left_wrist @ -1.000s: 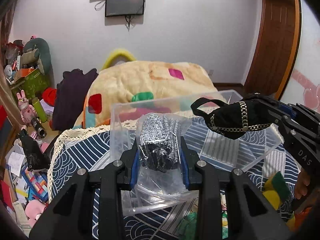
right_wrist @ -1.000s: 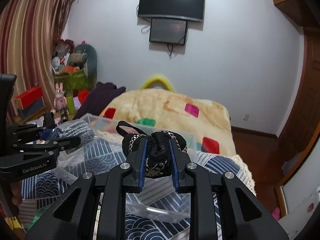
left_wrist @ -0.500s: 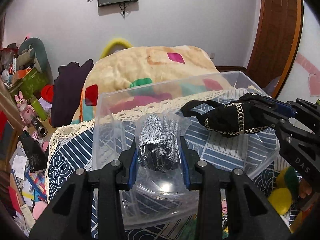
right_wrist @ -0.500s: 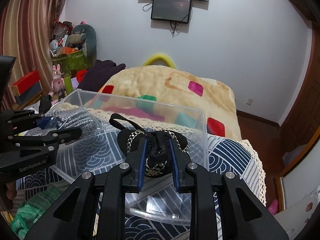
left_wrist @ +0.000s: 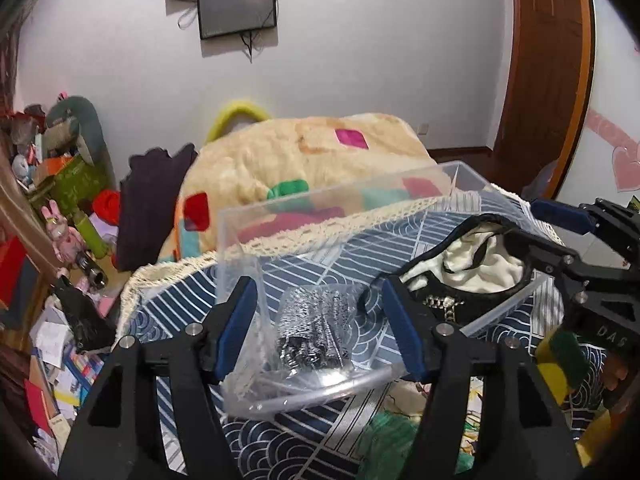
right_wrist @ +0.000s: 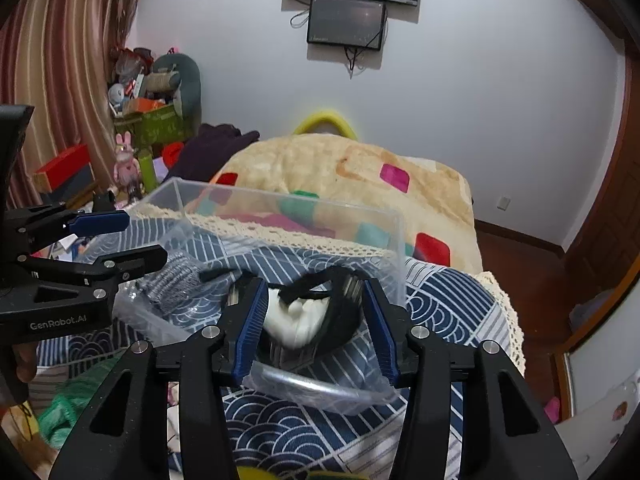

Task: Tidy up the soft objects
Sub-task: 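Drop the plastic bag into the clear box with the left tool while the right tool drops the strap in, then grasp the green knit glove with the left tool while the right tool grasps the green-yellow sponge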

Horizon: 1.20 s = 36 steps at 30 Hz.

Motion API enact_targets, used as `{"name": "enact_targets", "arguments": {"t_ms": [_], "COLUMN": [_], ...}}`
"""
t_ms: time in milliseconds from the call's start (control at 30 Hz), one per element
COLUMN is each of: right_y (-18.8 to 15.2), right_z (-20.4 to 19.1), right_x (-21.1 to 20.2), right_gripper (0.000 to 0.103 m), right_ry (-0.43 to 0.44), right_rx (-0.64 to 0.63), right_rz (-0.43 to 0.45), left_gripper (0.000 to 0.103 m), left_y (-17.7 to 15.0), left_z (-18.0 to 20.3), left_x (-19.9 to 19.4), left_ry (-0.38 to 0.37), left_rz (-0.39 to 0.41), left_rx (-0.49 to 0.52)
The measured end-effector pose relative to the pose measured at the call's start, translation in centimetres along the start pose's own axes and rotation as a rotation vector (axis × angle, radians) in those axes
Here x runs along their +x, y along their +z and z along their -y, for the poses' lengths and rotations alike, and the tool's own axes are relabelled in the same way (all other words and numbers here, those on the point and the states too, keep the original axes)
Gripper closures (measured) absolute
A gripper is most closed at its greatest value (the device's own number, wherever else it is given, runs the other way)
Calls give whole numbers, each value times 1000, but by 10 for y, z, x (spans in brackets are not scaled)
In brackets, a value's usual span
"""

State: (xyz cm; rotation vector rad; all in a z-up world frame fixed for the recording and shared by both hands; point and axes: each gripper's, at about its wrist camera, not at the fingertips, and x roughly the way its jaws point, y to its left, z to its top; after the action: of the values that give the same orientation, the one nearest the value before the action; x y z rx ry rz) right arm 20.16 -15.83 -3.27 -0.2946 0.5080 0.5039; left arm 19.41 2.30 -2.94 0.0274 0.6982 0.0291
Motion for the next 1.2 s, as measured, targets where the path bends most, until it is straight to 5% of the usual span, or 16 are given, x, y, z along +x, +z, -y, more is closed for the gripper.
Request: {"name": "enact_targets", "arguments": {"t_ms": [233,567,1200], "right_y": [3,-14,-72], "right_z": [1,-4,-7], "right_x": [-37,-76,-62], "right_gripper": [46,31,31], "right_ry": [-12,-5,37], "right_rx": [13,19,62], "right_rz": [97,189,58], "left_gripper": [14,3,2], "left_y": [2,-17,-80], "left_z": [-2,0,28], "left_x": [-41,-85,-51], "left_ry": [14,-7,-119], "left_rz": [107,188,24], "left_rx": [-36,-71,-111]}}
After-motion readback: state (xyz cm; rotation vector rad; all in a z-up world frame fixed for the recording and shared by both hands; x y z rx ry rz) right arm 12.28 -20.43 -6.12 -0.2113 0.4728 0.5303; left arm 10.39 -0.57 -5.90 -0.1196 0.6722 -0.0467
